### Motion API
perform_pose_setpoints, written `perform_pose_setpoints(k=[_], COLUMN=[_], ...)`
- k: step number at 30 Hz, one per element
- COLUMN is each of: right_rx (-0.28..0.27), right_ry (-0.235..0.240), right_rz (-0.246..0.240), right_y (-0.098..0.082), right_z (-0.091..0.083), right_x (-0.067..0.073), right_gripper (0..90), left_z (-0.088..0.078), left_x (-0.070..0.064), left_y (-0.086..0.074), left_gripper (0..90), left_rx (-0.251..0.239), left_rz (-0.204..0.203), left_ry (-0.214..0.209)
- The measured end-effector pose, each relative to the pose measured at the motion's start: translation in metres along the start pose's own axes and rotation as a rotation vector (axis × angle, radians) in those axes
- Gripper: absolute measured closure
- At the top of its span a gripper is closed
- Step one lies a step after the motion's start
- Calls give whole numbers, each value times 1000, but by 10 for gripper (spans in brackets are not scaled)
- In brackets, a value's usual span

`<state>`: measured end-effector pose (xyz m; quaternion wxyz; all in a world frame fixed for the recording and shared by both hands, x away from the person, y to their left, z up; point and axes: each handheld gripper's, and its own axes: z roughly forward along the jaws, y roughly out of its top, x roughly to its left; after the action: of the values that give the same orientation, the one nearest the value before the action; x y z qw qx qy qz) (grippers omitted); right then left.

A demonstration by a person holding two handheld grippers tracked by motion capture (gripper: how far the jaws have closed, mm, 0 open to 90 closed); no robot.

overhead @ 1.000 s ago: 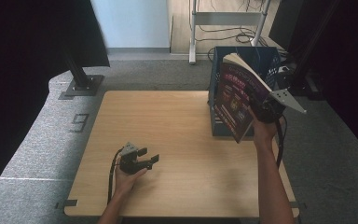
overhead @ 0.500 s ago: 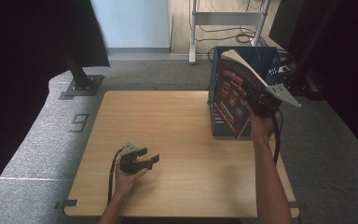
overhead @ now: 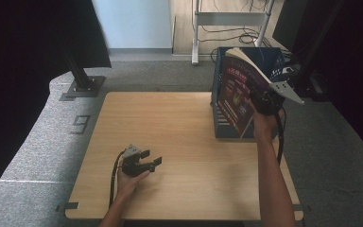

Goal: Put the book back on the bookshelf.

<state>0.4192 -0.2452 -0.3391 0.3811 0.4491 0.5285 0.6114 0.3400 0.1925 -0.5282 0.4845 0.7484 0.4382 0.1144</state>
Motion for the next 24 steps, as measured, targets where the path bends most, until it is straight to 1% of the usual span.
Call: perform_pose_setpoints(k=[7, 11, 16, 24], right_rx=[1, 5, 3, 3], right_ry=[-5, -17, -30, -46], right_rz=[8, 9, 25, 21], right_y=[-1, -3, -4, -2], right_z=[5, 9, 14, 19], right_x=[0, -2, -4, -6], right_gripper=[813, 813, 813, 813], left_z=[-1, -1, -2, -4], left_x=[1, 1, 1, 3], left_y=[1, 1, 1, 1], left_gripper=[289, 289, 290, 290], left_rx=[-4, -6, -7, -15], left_rz=[-4, -4, -3, -8], left_ry=[-2, -1, -3, -1])
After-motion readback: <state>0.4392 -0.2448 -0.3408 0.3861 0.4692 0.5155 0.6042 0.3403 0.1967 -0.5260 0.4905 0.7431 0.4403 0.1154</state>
